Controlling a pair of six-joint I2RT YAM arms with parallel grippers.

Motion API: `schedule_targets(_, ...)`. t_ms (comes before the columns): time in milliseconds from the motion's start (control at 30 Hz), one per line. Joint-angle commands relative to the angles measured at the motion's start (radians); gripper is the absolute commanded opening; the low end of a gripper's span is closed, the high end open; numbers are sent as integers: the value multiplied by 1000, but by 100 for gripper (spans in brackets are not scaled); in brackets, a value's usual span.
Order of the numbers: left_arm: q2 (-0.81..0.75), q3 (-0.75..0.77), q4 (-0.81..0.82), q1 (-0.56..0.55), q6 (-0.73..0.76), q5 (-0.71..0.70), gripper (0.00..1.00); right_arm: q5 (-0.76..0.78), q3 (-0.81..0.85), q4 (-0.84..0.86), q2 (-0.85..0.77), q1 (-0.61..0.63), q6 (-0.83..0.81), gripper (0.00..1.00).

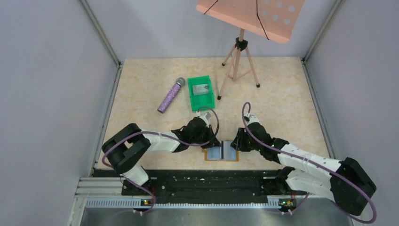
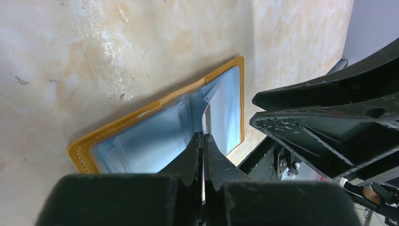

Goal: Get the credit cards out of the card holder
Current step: Remove the credit card from the card holder.

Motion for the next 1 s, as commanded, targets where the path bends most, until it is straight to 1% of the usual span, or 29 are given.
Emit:
schedule_targets(0, -25, 42, -62, -2, 27, -41, 0, -39, 44, 41, 72, -18, -46, 28)
schedule_targets(67, -34, 51, -86, -1, 29, -46, 0, -47, 38, 63, 97, -18, -36, 27)
schedule_targets(200, -63, 78, -170, 0, 37, -71, 0, 31, 26, 48, 120, -19, -8, 24)
schedule_targets(300, -111, 73, -244, 3, 20, -143, 0, 58, 24, 36, 136, -21, -6, 23)
schedule_targets(467, -203, 41, -275, 7, -10, -218, 0, 75, 13, 40, 136, -28, -6, 23)
schedule_targets(567, -250, 48, -314, 10, -27, -232, 0, 91, 16, 38, 108, -30, -17, 23)
schedule_targets(700, -319, 66, -412, 15, -65, -323, 0, 90, 44, 59, 27, -30, -88, 22)
schedule_targets(800, -399, 60, -452, 16, -92, -382, 0, 96, 69, 106, -43, -30, -175, 25)
schedule_targets(867, -453, 54, -481, 16, -128, -442, 0, 90, 83, 164, -90, -30, -240, 28)
schedule_targets(900, -475, 53, -499, 16, -156, -477, 0, 83, 84, 205, -110, -29, -274, 31)
schedule_targets(967, -517, 50, -546, 18, -232, -530, 0, 45, 67, 303, -156, -28, -340, 45)
